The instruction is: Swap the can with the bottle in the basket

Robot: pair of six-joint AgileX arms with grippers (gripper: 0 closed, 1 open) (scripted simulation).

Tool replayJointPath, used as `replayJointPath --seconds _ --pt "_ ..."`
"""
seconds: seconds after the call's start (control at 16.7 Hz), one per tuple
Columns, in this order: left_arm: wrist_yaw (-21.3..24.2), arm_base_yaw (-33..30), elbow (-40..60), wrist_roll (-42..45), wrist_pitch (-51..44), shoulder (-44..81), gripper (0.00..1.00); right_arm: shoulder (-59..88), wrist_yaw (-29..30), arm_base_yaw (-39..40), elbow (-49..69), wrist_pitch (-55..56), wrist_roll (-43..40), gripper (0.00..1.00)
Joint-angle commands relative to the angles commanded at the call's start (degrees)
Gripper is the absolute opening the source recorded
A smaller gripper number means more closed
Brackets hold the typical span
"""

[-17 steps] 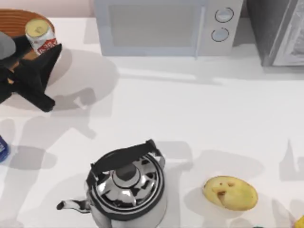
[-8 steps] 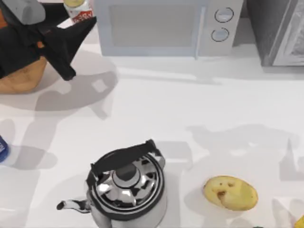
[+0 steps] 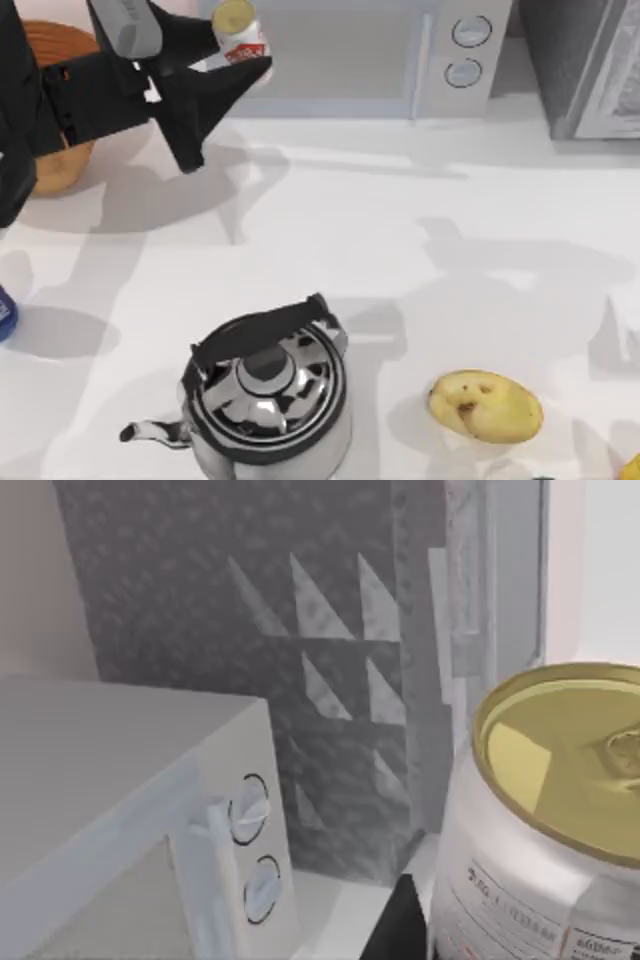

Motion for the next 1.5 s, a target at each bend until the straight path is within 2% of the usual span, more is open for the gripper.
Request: replayJointPath --seconds 0.66,1.5 --pt "10.18 -2.66 7.93 -0.98 12.96 18.36 0.0 0.0 0.0 0.0 0.0 0.0 0.0 1.0" --pt "17.76 -5.6 12.89 -4.22 29.47 40.52 0.0 0.0 0.0 0.0 0.0 0.0 0.0 1.0"
